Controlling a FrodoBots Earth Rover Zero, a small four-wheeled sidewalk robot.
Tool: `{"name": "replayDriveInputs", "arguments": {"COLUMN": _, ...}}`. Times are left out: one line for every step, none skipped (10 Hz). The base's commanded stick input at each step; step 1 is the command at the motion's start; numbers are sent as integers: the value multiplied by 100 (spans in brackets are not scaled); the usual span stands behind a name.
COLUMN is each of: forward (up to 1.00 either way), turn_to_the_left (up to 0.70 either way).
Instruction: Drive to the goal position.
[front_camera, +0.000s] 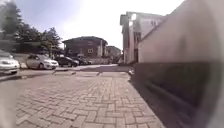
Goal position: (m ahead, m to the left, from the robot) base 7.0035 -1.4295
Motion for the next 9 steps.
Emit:
{"name": "replayDriveInputs", "arguments": {"forward": 70, "turn_to_the_left": 0}}
{"name": "replayDriveInputs", "arguments": {"forward": 70, "turn_to_the_left": 0}}
{"name": "replayDriveInputs", "arguments": {"forward": 70, "turn_to_the_left": 0}}
{"name": "replayDriveInputs", "arguments": {"forward": 70, "turn_to_the_left": 0}}
{"name": "replayDriveInputs", "arguments": {"forward": 70, "turn_to_the_left": 0}}
{"name": "replayDriveInputs", "arguments": {"forward": 70, "turn_to_the_left": 0}}
{"name": "replayDriveInputs", "arguments": {"forward": 70, "turn_to_the_left": 0}}
{"name": "replayDriveInputs", "arguments": {"forward": 70, "turn_to_the_left": 0}}
{"name": "replayDriveInputs", "arguments": {"forward": 70, "turn_to_the_left": 0}}
